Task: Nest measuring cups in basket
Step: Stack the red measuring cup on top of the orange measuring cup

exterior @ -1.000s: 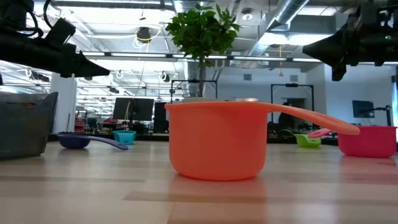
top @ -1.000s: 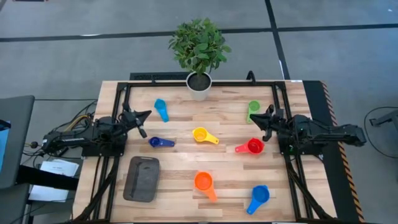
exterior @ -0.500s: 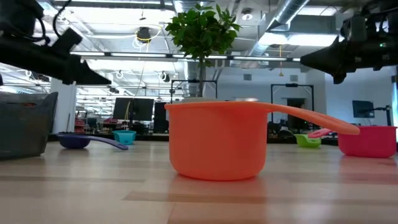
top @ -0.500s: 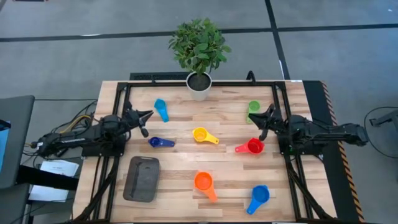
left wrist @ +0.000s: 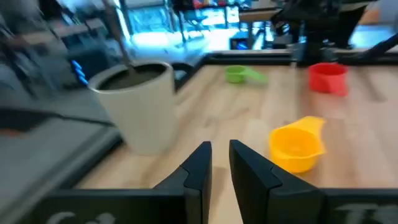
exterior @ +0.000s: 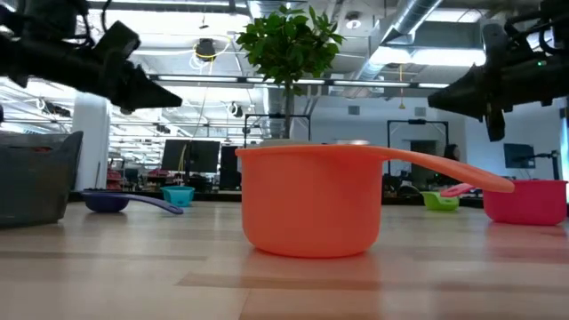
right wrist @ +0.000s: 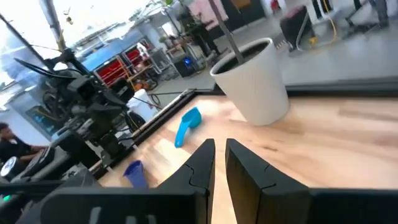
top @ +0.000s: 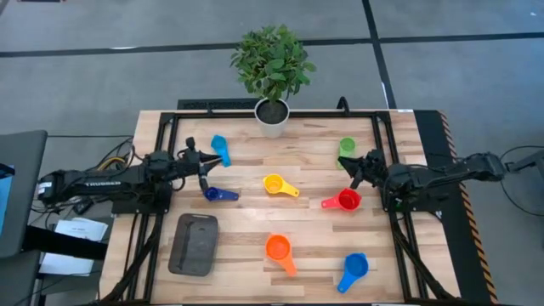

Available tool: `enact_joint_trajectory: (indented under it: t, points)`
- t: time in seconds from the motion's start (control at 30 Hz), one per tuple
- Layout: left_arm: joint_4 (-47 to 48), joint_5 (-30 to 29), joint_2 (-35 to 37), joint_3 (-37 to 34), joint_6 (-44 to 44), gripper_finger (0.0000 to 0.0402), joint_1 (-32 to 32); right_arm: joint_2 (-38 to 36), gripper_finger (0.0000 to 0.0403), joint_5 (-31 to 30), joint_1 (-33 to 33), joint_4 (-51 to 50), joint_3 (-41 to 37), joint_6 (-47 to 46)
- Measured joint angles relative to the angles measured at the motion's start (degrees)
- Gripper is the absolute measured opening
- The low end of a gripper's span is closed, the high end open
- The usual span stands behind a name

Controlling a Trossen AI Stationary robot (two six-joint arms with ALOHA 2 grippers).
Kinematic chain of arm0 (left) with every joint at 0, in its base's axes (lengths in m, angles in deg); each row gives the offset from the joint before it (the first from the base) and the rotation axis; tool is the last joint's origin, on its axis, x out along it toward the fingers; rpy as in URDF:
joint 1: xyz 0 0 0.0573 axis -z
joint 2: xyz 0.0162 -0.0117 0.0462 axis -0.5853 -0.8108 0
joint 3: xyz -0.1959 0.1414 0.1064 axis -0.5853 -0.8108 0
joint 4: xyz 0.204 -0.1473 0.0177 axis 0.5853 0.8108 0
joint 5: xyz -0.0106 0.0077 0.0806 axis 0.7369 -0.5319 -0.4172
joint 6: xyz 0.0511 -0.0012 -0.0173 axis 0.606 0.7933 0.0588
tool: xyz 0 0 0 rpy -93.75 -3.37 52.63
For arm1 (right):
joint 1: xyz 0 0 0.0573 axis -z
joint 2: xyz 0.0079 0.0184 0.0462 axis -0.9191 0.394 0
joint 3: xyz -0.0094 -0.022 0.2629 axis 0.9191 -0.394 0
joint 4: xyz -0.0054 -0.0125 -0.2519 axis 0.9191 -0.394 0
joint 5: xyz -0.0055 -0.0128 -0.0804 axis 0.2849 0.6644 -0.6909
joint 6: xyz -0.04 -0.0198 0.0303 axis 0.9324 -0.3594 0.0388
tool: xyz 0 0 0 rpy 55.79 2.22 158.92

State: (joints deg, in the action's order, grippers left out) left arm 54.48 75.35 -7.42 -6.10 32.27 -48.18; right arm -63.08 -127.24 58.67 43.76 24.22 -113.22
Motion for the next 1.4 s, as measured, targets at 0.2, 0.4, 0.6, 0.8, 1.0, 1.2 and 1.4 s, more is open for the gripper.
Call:
enact_joint_trajectory:
  t: [0.2,0.4,0.6,0.8,1.0,1.2,1.4]
  points:
    - [-7.0,2.9,-12.7,4.7,-4.5,0.0048,4.8,8.2,0.0066,-3.8,-6.7,0.0,5.8,-0.7]
    - [-9.0,-2.3,-29.4,13.2,-5.7,0.0072,8.6,15.9,0.0066,-8.7,-10.1,-6.0,13.1,0.8]
    - [-8.9,-3.7,-43.8,24.3,-11.1,0.0125,9.0,19.3,0.0066,-9.1,-10.3,-15.4,18.5,-1.0]
    - [-8.5,2.5,-57.3,36.6,-11.3,0.0148,9.4,19.1,0.0076,-9.1,-10.3,-34.0,25.8,-1.4]
    - [-8.4,3.2,-70.1,48.8,-11.2,0.0149,10.6,19.1,0.0122,-9.0,-9.6,-48.6,32.2,-2.2]
    - [-7.2,4.7,-80.3,60.7,-11.9,0.0149,11.2,19.1,0.0169,-1.0,-7.8,-53.4,33.7,-11.6]
    - [-2.4,10.1,-89.7,73.1,-10.1,0.0149,11.2,21.2,0.0184,3.2,-8.6,-59.2,33.7,-21.5]
